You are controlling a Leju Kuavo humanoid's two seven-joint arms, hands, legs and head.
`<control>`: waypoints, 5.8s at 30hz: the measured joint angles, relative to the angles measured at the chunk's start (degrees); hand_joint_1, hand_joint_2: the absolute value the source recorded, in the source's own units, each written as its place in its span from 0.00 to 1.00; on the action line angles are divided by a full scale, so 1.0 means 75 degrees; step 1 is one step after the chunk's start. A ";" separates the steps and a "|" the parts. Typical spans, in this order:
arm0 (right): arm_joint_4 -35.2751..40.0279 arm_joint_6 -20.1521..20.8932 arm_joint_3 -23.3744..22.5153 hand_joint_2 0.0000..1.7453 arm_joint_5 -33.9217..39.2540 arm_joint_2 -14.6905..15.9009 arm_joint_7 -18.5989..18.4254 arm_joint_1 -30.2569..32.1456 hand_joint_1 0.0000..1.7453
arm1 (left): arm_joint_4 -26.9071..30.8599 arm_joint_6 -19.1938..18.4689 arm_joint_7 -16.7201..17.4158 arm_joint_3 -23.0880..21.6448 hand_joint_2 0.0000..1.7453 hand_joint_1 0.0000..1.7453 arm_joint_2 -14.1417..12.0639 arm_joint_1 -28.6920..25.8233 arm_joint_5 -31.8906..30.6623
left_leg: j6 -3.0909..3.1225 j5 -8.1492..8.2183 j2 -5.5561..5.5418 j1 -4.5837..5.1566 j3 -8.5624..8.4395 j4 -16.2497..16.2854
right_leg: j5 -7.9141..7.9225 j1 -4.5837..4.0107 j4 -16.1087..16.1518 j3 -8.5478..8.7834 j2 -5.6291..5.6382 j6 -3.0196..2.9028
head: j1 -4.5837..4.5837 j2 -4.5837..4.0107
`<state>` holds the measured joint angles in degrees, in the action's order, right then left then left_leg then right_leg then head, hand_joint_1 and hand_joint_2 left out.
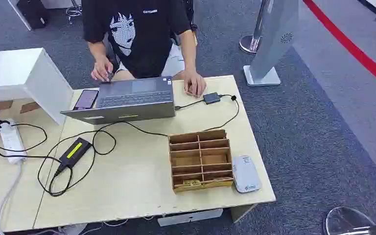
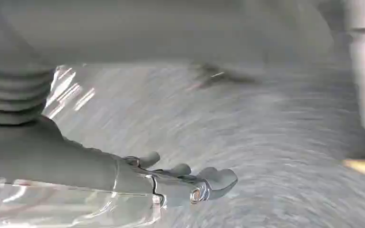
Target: Pass the card to the sensor for recognition and then transmit it.
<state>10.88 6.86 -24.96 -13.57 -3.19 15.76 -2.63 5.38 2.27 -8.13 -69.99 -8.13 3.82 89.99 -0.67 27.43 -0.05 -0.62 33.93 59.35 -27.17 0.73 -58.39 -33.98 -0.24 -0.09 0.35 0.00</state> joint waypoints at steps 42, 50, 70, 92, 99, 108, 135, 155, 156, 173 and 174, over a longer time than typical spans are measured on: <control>0.9810 -0.2004 0.2072 1.00 -0.0865 0.0061 0.3173 -0.0265 0.00 | 0.0000 -0.0449 0.0140 0.0190 0.00 0.00 0.0046 0.0004 -0.0003 | 0.0006 -0.0005 0.0019 -0.0001 -0.0007 0.0001 | 0.0003 -0.0001 -0.0006 -0.0001 0.0026 0.0001 | 0.0003 0.0000; 1.0800 -0.3432 0.4313 1.00 -0.2031 0.0486 0.2835 -0.0295 0.00 | 0.0000 -0.0431 0.0183 0.0193 0.00 0.00 0.0038 0.0018 0.0000 | 0.0007 -0.0006 0.0013 0.0004 -0.0005 0.0003 | 0.0003 -0.0001 -0.0002 0.0007 0.0017 0.0003 | 0.0000 0.0003; 0.6752 -0.4269 0.7199 1.00 -0.4404 0.0705 -0.0318 -0.4440 0.77 | 0.0000 -0.0425 0.0781 -0.0076 0.00 0.00 -0.0082 0.0126 -0.0157 | -0.0010 -0.0042 0.0017 -0.0002 -0.0003 0.0004 | 0.0038 -0.0001 -0.0010 -0.0003 0.0027 -0.0012 | 0.0000 0.0000; 0.7428 -0.4146 0.7461 1.00 -0.3073 0.0515 0.0386 -0.3949 1.00 | 0.0000 -0.0428 0.0807 -0.0259 1.00 0.00 -0.0076 0.0154 0.0000 | -0.0009 -0.0041 0.0014 -0.0001 0.0007 0.0005 | 0.0036 0.0000 -0.0005 -0.0017 0.0027 -0.0009 | 0.0000 0.0003; 0.8543 -0.4137 0.6977 1.00 -0.2323 0.0921 0.0786 -0.2808 1.00 | 0.0000 -0.0422 0.0670 -0.0247 1.00 0.00 -0.0053 0.0049 0.0000 | -0.0001 -0.0032 0.0012 0.0002 0.0016 0.0005 | 0.0032 0.0001 0.0001 -0.0024 0.0024 -0.0005 | -0.0003 0.0000; 1.0061 -0.3924 0.5557 1.00 -0.1827 0.1649 0.1372 -0.0763 0.97 | 0.0000 -0.0355 0.0486 0.0161 1.00 0.00 0.0006 -0.0016 0.0000 | 0.0009 -0.0016 -0.0005 0.0002 0.0017 0.0006 | 0.0019 0.0001 0.0012 -0.0014 0.0000 0.0008 | 0.0003 0.0000; 0.9982 -0.2654 0.5176 1.00 -0.4158 0.2838 0.0193 0.0884 1.00 | 0.0000 -0.0341 0.0600 0.0720 1.00 0.00 0.0041 -0.0134 0.0000 | 0.0016 0.0004 -0.0007 0.0002 0.0011 0.0006 | 0.0006 0.0002 0.0011 -0.0001 -0.0006 0.0021 | 0.0000 0.0000; 0.9398 -0.3531 0.6033 1.00 -0.5715 0.3173 -0.1231 0.0430 1.00 | 0.0000 -0.0312 0.0673 0.0717 1.00 0.00 0.0041 -0.0130 0.0000 | 0.0016 0.0004 -0.0006 0.0003 0.0011 0.0006 | 0.0006 0.0002 0.0012 -0.0001 -0.0008 0.0021 | 0.0000 0.0000; 0.9398 -0.3528 0.6051 1.00 -0.5738 0.3191 -0.1269 0.0430 1.00 | 0.0000 -0.0312 0.0673 0.0720 1.00 0.00 0.0041 -0.0130 0.0000 | 0.0016 0.0004 -0.0006 0.0003 0.0011 0.0006 | 0.0006 0.0002 0.0011 -0.0001 -0.0008 0.0021 | 0.0000 0.0000; 0.9396 -0.2887 0.6636 1.00 -0.5791 0.3470 -0.1306 0.0088 1.00 | 0.0000 -0.0320 0.0731 0.0720 1.00 0.00 0.0041 -0.0128 0.0000 | 0.0016 0.0004 -0.0006 0.0003 0.0011 0.0006 | 0.0006 0.0002 0.0011 -0.0001 -0.0005 0.0021 | 0.0000 0.0000; 0.9398 -0.2905 0.6671 1.00 -0.5803 0.3488 -0.1327 0.0060 1.00 | 0.0000 -0.0320 0.0731 0.0717 1.00 0.00 0.0038 -0.0128 0.0000 | 0.0016 0.0004 -0.0006 0.0003 0.0011 0.0006 | 0.0006 0.0002 0.0011 -0.0001 -0.0005 0.0021 | 0.0000 0.0000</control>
<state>81.37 -14.93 25.07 -57.09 22.97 5.81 -2.18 5.38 -0.13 -2.64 -64.61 -7.85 2.86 89.99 -0.55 27.46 -0.10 -0.60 34.01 59.40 -27.12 0.75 -58.31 -33.99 -0.28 0.06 0.35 0.00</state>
